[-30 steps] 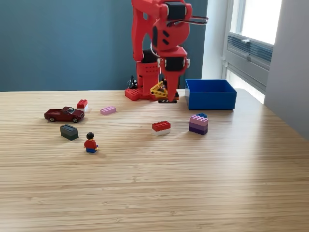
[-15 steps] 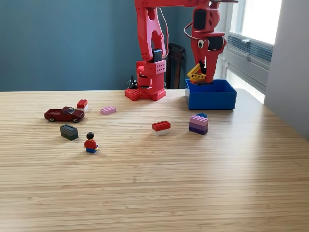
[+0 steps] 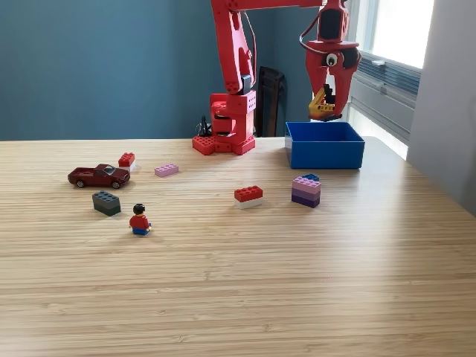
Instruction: Grasp a lego block and put it in the bin.
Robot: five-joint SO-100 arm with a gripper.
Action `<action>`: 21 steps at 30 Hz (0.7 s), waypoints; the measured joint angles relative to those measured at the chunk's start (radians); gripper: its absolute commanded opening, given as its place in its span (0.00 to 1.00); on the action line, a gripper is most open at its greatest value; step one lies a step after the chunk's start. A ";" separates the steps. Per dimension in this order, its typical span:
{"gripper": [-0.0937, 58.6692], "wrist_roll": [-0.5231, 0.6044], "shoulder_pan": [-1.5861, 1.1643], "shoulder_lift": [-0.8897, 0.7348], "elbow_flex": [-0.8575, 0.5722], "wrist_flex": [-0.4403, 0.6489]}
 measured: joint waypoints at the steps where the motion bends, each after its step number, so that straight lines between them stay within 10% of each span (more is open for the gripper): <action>1: 0.00 -0.005 -0.020 0.000 0.000 0.000; 8: 0.00 -0.048 -0.149 0.000 0.002 0.000; 16: 0.50 -0.087 -0.193 0.000 0.032 -0.025; 21: 0.58 -0.106 -0.193 0.000 0.041 -0.028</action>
